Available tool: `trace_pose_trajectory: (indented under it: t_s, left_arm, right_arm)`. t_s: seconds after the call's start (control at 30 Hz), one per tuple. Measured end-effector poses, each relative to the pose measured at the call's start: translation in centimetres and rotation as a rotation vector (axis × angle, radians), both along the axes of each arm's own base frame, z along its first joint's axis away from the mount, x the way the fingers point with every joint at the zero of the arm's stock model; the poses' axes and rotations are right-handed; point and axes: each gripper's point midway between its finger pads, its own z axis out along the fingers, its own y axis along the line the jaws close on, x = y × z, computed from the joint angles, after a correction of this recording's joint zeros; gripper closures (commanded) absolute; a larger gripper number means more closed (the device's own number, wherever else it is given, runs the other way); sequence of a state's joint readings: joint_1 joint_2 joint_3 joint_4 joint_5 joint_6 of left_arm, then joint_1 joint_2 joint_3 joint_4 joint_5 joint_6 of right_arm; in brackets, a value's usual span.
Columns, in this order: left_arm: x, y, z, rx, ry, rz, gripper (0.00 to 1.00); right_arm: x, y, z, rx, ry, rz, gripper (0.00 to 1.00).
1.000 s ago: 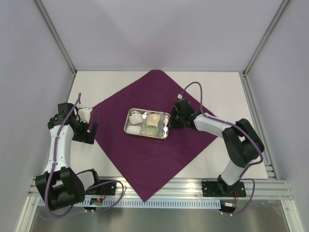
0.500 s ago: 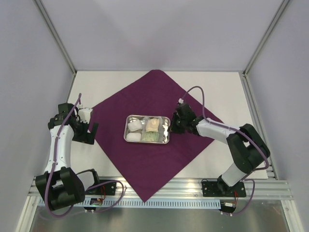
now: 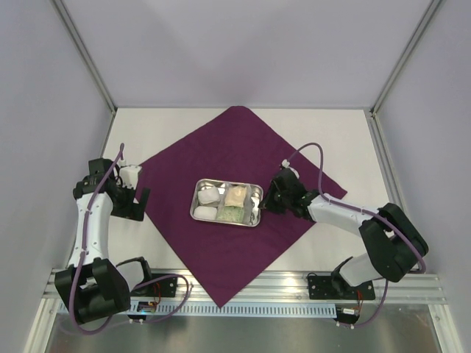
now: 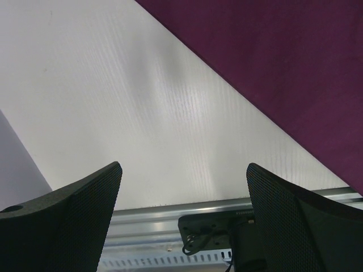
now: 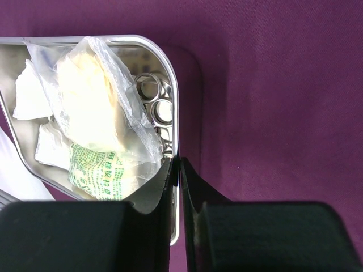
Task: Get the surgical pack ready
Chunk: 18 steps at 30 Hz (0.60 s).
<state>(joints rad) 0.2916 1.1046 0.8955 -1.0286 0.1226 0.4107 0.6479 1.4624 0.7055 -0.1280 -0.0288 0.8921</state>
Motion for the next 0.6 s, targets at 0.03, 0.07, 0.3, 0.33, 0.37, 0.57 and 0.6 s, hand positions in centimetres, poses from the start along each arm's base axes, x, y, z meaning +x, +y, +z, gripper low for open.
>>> trace_pose_trajectory:
  t_s: [0.03,0.07,0.3,0.33,0.37,0.57,0.6]
  left_arm:
    - [0.0,0.0,0.1,0.001,-0.003,0.0,0.0]
    - [0.0,0.0,0.1,0.002,-0.005,0.0,0.0]
    - [0.0,0.0,0.4,0.007,-0.023,0.0,0.0]
    - [0.0,0.0,0.5,0.008,-0.025,0.0,0.0]
    - [-0.1,0.0,0.5,0.008,-0.027,0.0,0.0]
    - [-0.6,-0.2,1.0,0.013,-0.035,-0.004,0.0]
    - [-0.8,-0.2,1.1,0.013,-0.038,-0.004,0.0]
  right_arm:
    - [0.0,0.0,0.0,0.0,0.0,-0.001,0.93]
    - [0.0,0.0,0.0,0.0,0.0,-0.002,0.93]
    - [-0.1,0.6,0.1,0.004,-0.009,-0.027,0.64]
    - [-0.1,0.6,0.1,0.005,-0.008,-0.032,0.59]
    - [-0.1,0.6,0.2,0.002,-0.013,-0.036,0.5]
    - [-0.5,-1.1,3.7,-0.083,-0.145,-0.024,0.33]
    - [-0.9,-0.9,5.0,-0.108,-0.192,0.002,0.33]
